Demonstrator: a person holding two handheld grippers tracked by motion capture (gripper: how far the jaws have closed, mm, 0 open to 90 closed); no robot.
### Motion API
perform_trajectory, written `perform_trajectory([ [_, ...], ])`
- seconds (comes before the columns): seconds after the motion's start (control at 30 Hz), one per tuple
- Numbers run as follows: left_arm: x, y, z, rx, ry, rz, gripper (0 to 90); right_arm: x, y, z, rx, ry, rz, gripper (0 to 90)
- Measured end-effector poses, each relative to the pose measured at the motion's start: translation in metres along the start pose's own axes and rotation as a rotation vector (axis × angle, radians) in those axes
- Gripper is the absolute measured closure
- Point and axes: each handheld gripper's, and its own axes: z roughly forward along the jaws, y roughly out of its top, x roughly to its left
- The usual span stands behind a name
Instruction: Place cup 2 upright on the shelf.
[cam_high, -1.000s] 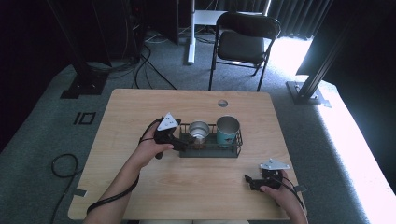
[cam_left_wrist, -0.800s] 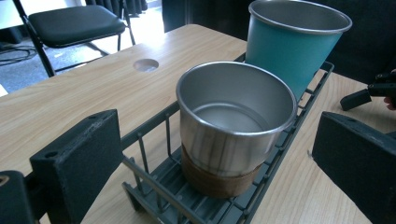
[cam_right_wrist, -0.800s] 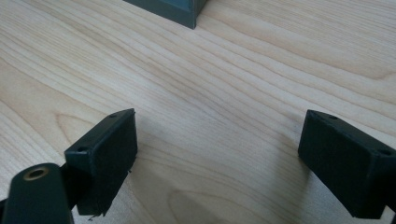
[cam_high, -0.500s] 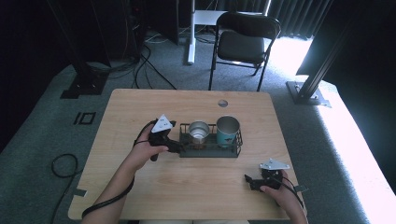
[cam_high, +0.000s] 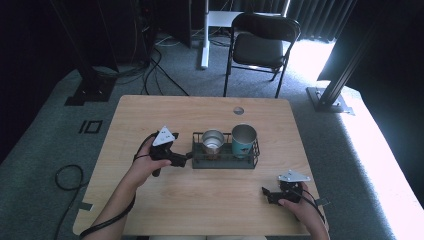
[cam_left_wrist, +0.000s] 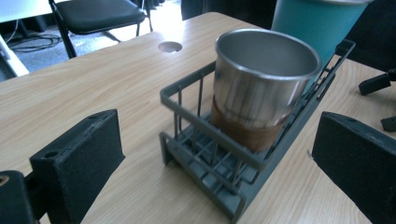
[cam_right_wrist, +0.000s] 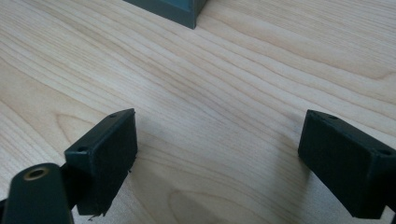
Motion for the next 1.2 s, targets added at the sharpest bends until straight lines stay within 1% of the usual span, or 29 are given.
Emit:
perform_trajectory([
  [0.07,0.001,-0.003,-0.002,0.001,0.003,-0.002,2.5,0.0,0.0,0.0,0.0,0.0,0.0,11.3],
  [0.2,0.003,-0.01,-0.005,0.006,0.015,-0.024,2.5,0.0,0.0,0.0,0.0,0.0,0.0,11.3],
  [0.37,0.007,-0.02,-0.008,0.021,0.025,-0.033,2.5,0.0,0.0,0.0,0.0,0.0,0.0,11.3],
  [0.63,0.012,-0.036,-0.016,0.033,0.046,-0.066,2.5,0.0,0.0,0.0,0.0,0.0,0.0,11.3],
  [0.7,0.014,-0.041,-0.018,0.042,0.058,-0.066,2.5,0.0,0.0,0.0,0.0,0.0,0.0,11.3],
  [0.77,0.015,-0.045,-0.021,0.044,0.06,-0.076,2.5,0.0,0.0,0.0,0.0,0.0,0.0,11.3],
  [0.87,0.017,-0.05,-0.026,0.052,0.071,-0.079,2.5,0.0,0.0,0.0,0.0,0.0,0.0,11.3],
  [1.2,0.019,-0.066,-0.037,0.056,0.101,-0.104,2.5,0.0,0.0,0.0,0.0,0.0,0.0,11.3],
])
